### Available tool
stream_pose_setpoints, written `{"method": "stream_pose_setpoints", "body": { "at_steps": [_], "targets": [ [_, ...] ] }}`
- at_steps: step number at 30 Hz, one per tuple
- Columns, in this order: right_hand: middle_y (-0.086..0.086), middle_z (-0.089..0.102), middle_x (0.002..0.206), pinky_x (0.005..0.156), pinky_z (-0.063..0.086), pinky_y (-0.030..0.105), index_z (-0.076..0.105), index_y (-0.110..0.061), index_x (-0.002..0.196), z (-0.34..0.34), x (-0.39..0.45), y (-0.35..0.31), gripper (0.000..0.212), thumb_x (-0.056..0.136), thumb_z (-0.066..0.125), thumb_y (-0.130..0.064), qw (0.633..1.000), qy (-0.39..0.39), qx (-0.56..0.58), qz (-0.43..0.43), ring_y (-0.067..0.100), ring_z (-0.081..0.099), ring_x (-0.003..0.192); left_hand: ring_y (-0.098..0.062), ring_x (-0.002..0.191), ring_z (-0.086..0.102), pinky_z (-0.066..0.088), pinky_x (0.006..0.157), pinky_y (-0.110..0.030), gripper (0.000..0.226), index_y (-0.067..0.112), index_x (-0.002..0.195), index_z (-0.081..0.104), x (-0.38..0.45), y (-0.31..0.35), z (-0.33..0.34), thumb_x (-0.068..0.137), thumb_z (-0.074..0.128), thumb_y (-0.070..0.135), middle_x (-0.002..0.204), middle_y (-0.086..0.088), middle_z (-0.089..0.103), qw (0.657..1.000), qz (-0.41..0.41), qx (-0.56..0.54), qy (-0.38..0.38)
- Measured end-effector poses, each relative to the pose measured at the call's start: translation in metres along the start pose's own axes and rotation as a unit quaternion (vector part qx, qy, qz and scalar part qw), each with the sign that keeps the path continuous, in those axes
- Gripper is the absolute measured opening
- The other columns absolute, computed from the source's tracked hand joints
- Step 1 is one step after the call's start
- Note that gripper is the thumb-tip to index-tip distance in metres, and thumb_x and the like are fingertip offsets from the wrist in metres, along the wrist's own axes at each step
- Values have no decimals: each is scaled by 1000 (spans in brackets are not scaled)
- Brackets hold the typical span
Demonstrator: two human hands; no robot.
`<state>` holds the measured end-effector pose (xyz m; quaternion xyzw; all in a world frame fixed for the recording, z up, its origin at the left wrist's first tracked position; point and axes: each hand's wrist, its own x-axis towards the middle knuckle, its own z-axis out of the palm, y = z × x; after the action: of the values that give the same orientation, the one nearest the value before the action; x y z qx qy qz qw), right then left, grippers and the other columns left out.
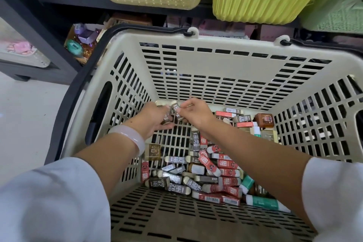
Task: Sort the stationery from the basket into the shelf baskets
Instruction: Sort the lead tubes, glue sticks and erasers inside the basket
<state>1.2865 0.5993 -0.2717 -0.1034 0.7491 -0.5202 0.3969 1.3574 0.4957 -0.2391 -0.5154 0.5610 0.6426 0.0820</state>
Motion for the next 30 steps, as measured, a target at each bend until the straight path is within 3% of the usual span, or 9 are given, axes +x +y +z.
{"method": "stream_pose_setpoints", "body": {
  "at_steps": [3, 6, 10, 14, 17, 21, 23, 25, 30],
  "targets": [
    [5, 59, 95, 89, 51, 32, 51, -16, 71, 13, 14, 9, 20, 86, 62, -8, 994, 88, -41, 47, 22, 61, 96, -20, 76, 59, 55, 46, -22, 28, 1, 119, 47, 0, -4, 0, 91, 50, 1, 110, -18, 55, 996, -42, 78, -7],
    [9, 63, 104, 88, 51, 33, 57, -12, 82, 26, 23, 13, 7, 87, 61, -9, 989, 110, -84, 49, 22, 61, 95, -18, 78, 59, 57, 52, -23, 45, 3, 134, 39, 2, -6, 3, 90, 51, 0, 132, -19, 47, 993, -47, 111, -22],
    [12, 64, 105, 88, 51, 37, 63, -4, 96, 32, 24, 12, 11, 88, 60, -11, 985, 113, -126, 34, 24, 61, 97, -21, 90, 58, 56, 66, -29, 42, 3, 131, 43, 6, -8, 4, 90, 51, -2, 124, -16, 51, 994, -41, 104, -11],
    [9, 67, 97, 75, 52, 29, 69, -3, 93, 20, 16, 8, 16, 89, 55, -10, 982, 91, -162, 17, 20, 61, 82, -21, 85, 61, 55, 63, -25, 32, 0, 121, 48, 4, -7, 3, 89, 54, 2, 99, -13, 57, 994, -33, 100, 8],
    [5, 61, 77, 71, 52, 32, 65, -7, 88, 8, 5, 0, 17, 93, 50, -16, 997, 54, -63, 0, 17, 56, 71, -18, 82, 59, 52, 65, -22, 25, 1, 109, 54, 3, -7, 4, 86, 60, 7, 93, -10, 60, 993, -1, 111, 33],
    [6, 61, 78, 77, 55, 31, 55, -9, 105, 2, -5, 0, 15, 90, 57, -13, 998, -43, 38, 22, 17, 59, 74, -22, 91, 59, 51, 76, -27, 13, 6, 88, 53, 1, -7, 8, 83, 64, 3, 101, -12, 60, 994, 56, 94, 28],
    [5, 60, 78, 67, 54, 25, 53, -10, 103, 0, -2, 1, 15, 89, 59, -11, 999, -10, 38, 29, 14, 57, 68, -25, 95, 60, 53, 80, -30, 12, 8, 80, 53, 1, -8, 9, 84, 62, 1, 98, -13, 59, 993, 64, 94, 22],
    [7, 62, 89, 75, 55, 30, 52, -14, 95, -2, 3, 4, 9, 89, 60, -14, 998, 54, -8, 37, 17, 58, 75, -25, 90, 59, 51, 82, -34, 11, 8, 78, 56, 3, -9, 8, 88, 57, 3, 88, -11, 59, 983, 81, 163, 21],
    [7, 62, 98, 83, 50, 31, 55, -14, 89, 1, 17, 11, 4, 88, 59, -15, 979, 126, -158, 8, 19, 58, 87, -17, 88, 49, 41, 70, -22, 19, 10, 103, 66, 8, -16, 7, 93, 50, 13, 95, -5, 53, 929, 121, 340, -84]
  ]
}}
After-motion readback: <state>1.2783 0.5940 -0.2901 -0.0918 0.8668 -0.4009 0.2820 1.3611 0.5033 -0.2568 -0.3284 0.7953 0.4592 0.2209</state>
